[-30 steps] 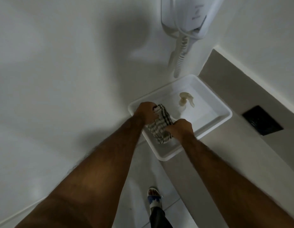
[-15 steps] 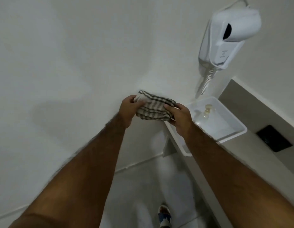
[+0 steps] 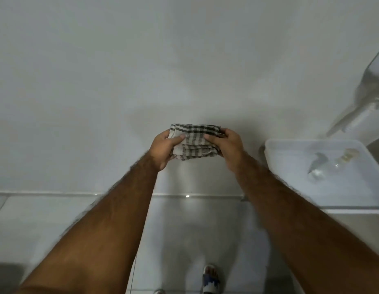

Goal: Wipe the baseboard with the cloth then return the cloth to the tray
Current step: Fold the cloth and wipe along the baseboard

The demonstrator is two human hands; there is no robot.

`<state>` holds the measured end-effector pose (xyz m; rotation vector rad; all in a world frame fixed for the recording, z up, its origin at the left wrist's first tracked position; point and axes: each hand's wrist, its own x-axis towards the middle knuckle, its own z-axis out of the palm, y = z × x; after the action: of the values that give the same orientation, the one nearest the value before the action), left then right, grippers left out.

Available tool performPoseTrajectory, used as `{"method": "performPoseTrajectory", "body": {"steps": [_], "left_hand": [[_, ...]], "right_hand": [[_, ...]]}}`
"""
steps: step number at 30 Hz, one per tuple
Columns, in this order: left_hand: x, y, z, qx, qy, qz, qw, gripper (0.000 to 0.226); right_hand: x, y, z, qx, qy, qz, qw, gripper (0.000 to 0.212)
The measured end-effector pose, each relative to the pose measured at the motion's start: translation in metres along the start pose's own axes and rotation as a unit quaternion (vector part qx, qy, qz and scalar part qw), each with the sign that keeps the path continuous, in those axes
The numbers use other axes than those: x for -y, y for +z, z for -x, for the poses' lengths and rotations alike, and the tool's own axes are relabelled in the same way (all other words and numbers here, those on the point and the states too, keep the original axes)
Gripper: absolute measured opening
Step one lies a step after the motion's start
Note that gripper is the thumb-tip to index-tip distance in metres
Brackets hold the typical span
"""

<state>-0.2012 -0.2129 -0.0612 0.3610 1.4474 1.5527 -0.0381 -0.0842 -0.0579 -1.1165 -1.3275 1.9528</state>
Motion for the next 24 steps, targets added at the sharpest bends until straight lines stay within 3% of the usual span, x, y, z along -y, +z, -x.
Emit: {"method": "performPoseTrajectory", "body": {"steps": [6,11,16,21,24], "left_hand": [[0.103,-0.050,-0.014,-0.034,-0.013,0.195,0.980,0.052],[0.235,-0.094,-0.047,-0.071,-0.046,0.326,0.942,0.040],[0.374,-0.143,-0.098,-0.101,-0.062,0.360,0.925,0.032],[0.508,-0.183,-0.166,-0.166,-0.079,0.381,0.906,0.048],[0.582,-0.208,-0.209,-0.196,-0.075,0.390,0.897,0.045]], "right_hand": [[-0.122,0.014,-0.024,0.002,0.066,0.010,0.998,0.033],[-0.255,0.022,-0.062,-0.007,0.083,-0.009,0.996,0.032],[-0.402,0.018,-0.116,-0.024,0.093,0.011,0.995,0.030],[-0.555,0.007,-0.181,-0.044,0.065,0.027,0.997,0.032],[-0.632,0.003,-0.221,-0.027,0.022,0.106,0.994,0.038]]}}
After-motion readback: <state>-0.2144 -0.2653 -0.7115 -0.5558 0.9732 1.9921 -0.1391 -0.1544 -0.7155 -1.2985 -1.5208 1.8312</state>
